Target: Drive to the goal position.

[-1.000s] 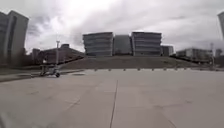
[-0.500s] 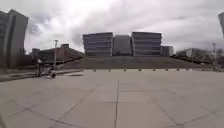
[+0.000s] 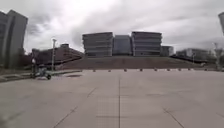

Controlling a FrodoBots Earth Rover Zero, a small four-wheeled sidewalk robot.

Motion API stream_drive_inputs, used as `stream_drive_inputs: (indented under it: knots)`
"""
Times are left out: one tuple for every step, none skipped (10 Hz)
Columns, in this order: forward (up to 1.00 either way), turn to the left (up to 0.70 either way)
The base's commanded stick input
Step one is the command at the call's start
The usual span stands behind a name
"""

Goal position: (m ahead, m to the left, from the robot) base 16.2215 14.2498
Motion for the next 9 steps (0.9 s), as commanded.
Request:
stream_drive_inputs:
  knots:
    - [1.0, 0.07]
    - [1.0, 0.03]
    - [1.0, 0.03]
    - [1.0, 0.03]
    - [1.0, 0.03]
    - [1.0, 0.03]
    - [1.0, 0.03]
    - [1.0, 0.03]
    - [1.0, 0.01]
